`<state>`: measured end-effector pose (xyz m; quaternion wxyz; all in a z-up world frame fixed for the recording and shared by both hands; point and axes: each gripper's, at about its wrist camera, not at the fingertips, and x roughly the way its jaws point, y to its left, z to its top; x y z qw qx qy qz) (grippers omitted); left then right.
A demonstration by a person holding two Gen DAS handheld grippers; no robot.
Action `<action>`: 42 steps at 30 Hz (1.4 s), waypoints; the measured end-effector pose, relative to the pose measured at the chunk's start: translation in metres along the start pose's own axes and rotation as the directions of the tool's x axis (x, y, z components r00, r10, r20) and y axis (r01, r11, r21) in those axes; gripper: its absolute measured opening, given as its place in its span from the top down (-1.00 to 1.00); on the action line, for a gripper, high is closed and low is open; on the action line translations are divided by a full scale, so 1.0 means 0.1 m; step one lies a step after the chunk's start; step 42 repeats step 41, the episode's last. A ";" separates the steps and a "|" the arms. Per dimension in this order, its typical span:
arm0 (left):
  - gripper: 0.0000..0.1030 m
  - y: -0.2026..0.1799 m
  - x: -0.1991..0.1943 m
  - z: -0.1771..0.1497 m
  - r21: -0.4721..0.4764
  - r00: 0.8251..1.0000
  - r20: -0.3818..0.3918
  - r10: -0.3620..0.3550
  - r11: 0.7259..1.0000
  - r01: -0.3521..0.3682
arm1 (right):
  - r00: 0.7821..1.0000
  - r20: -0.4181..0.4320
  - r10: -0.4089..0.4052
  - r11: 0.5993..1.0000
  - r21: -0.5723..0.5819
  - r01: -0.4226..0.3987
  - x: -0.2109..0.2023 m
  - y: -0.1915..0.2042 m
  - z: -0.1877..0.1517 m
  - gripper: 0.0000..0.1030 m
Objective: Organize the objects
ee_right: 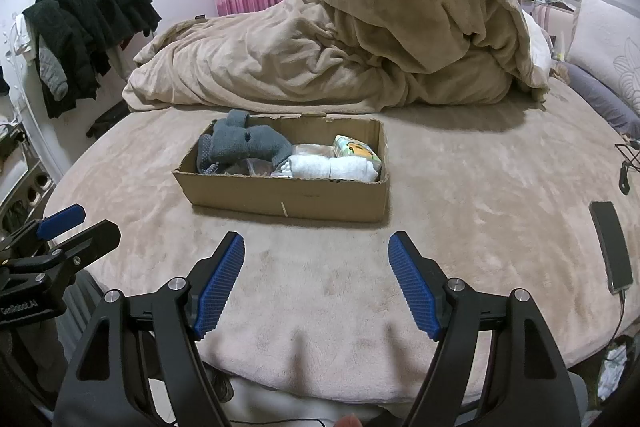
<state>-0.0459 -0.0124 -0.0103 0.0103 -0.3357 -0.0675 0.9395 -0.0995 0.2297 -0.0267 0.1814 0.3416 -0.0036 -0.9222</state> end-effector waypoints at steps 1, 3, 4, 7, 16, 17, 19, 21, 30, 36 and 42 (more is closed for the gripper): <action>-0.91 0.00 0.00 0.00 0.000 1.000 0.000 0.000 1.000 0.000 | 1.000 0.000 0.000 1.000 0.000 0.000 0.00 0.00 0.00 -0.50; -0.91 0.00 0.00 0.00 -0.001 1.000 0.000 0.001 1.000 -0.001 | 1.000 0.001 0.000 1.000 0.000 0.000 0.00 0.00 0.00 -0.50; -0.91 0.00 0.00 0.00 -0.001 1.000 0.000 -0.001 1.000 0.001 | 1.000 0.001 0.000 1.000 0.000 0.000 0.00 0.00 0.00 -0.50; -0.91 0.00 0.00 0.00 -0.001 1.000 -0.001 0.000 1.000 0.000 | 1.000 0.001 0.000 1.000 -0.001 0.000 0.00 0.00 0.00 -0.50; -0.91 0.01 -0.01 0.02 -0.001 1.000 -0.001 -0.002 1.000 0.002 | 1.000 0.002 0.000 1.000 0.000 0.000 0.00 0.01 0.00 -0.50; -0.91 0.01 -0.01 0.02 0.000 1.000 0.000 -0.003 1.000 0.003 | 1.000 0.002 0.000 1.000 0.000 0.000 0.00 0.01 0.01 -0.50; -0.91 0.01 -0.01 0.02 0.003 1.000 0.000 -0.003 1.000 0.003 | 1.000 0.002 0.000 1.000 -0.001 0.000 0.00 0.01 0.01 -0.50; -0.91 0.00 0.00 0.02 0.004 1.000 -0.001 -0.005 1.000 0.005 | 1.000 0.002 0.000 1.000 -0.001 0.000 0.00 0.01 0.01 -0.50; -0.91 0.00 0.00 0.03 0.005 1.000 0.000 -0.007 1.000 0.007 | 1.000 0.003 0.000 1.000 -0.001 0.000 0.00 0.01 0.02 -0.50; -0.91 0.00 0.00 0.03 0.005 1.000 0.000 -0.009 1.000 0.009 | 1.000 0.003 0.000 1.000 -0.001 0.000 -0.01 0.02 0.02 -0.50; -0.91 0.00 0.06 0.09 0.027 1.000 -0.003 -0.023 0.999 0.023 | 1.000 0.006 0.002 1.000 -0.014 -0.002 -0.02 0.04 0.07 -0.50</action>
